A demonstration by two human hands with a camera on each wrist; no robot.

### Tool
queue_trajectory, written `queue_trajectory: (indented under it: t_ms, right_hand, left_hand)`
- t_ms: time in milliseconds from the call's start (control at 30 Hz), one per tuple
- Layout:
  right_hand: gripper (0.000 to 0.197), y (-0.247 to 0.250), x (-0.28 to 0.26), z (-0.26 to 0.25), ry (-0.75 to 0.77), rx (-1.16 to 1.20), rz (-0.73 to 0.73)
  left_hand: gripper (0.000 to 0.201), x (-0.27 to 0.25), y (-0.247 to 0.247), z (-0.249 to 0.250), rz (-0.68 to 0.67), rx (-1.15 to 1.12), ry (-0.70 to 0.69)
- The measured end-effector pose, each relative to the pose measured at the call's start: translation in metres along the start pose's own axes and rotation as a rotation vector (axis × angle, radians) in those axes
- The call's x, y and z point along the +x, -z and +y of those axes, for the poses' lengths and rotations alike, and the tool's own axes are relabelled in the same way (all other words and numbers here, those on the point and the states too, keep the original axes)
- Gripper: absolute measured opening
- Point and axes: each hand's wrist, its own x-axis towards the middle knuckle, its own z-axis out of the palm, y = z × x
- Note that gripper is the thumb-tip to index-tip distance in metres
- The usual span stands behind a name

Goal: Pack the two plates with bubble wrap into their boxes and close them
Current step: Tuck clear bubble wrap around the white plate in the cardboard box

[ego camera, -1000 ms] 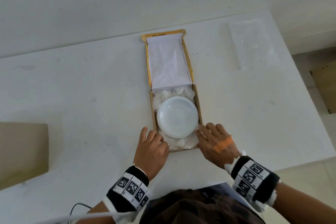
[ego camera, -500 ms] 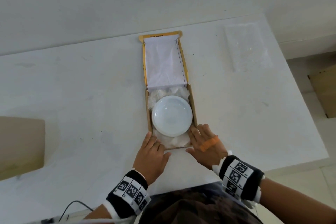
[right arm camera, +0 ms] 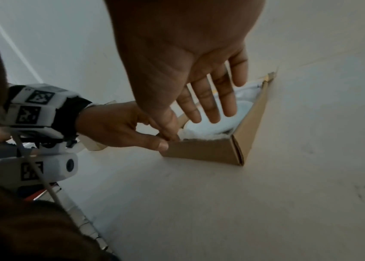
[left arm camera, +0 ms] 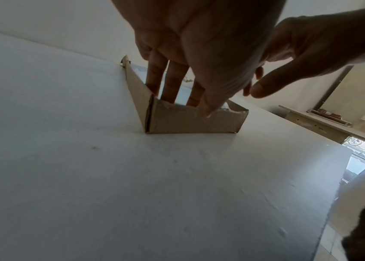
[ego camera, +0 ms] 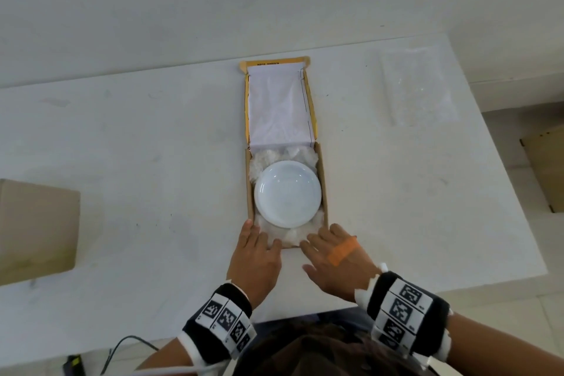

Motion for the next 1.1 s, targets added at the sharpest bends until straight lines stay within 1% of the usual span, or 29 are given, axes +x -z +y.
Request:
queue_trajectory:
  t_ms: [67,133,200,233,333,433,533,633,700,767,833,933,1033,1100]
  right_hand:
    - [0.043,-0.007,0.000,0.006,0.035,0.012,-0.032]
    - [0.050,-0.011,0.001,0.011,0.041,0.001,-0.087]
    - [0.053,-0.014,0.003,0.012,0.052,-0.005,-0.114]
    - [0.052,-0.014,0.004,0.012,0.056,-0.003,-0.125]
    - [0.044,-0.013,0.011,0.012,0.067,0.010,-0.117]
    - [0.039,-0.007,0.011,0.011,0.065,0.011,-0.077]
    - [0.042,-0.005,0.007,0.013,0.055,-0.056,-0.070]
    - [0.048,-0.013,0.009,0.016,0.060,-0.108,-0.126]
    - [0.049,-0.018,0.014,0.018,0.078,-0.084,-0.161]
    - [0.049,-0.019,0.019,0.020,0.088,-0.051,-0.176]
    - [0.050,-0.019,0.020,0.022,0.101,-0.043,-0.175]
    - [0.054,-0.019,0.020,0.023,0.084,-0.058,-0.175]
    - [0.056,-0.023,0.022,0.022,0.057,-0.051,-0.171]
    - [0.048,-0.023,0.024,0.020,0.041,-0.031,-0.125]
  left_hand:
    - [0.022,0.000,0.003,0.006,0.046,-0.011,0.033]
    - [0.021,-0.001,0.003,0.011,0.102,-0.040,0.035]
    - [0.024,-0.003,0.002,0.012,0.154,-0.104,0.022]
    - [0.029,-0.003,0.000,0.013,0.157,-0.139,0.013]
    - [0.044,-0.003,-0.005,0.011,0.063,-0.234,-0.014]
    - [0.043,-0.002,-0.006,0.007,-0.035,-0.292,-0.018]
    - [0.047,-0.002,-0.005,0.006,-0.063,-0.282,-0.025]
    - [0.061,0.001,-0.003,0.007,-0.096,-0.278,-0.036]
    - [0.056,0.007,0.001,0.007,-0.099,-0.279,-0.026]
    - [0.043,0.013,0.001,0.006,-0.104,-0.319,-0.016]
    - [0.034,0.018,0.002,0.004,-0.135,-0.380,0.000]
    - [0.035,0.023,0.002,0.003,-0.234,-0.389,0.018]
    - [0.035,0.023,0.001,0.001,-0.241,-0.397,0.014]
    - [0.029,0.023,-0.001,0.001,-0.184,-0.421,0.029]
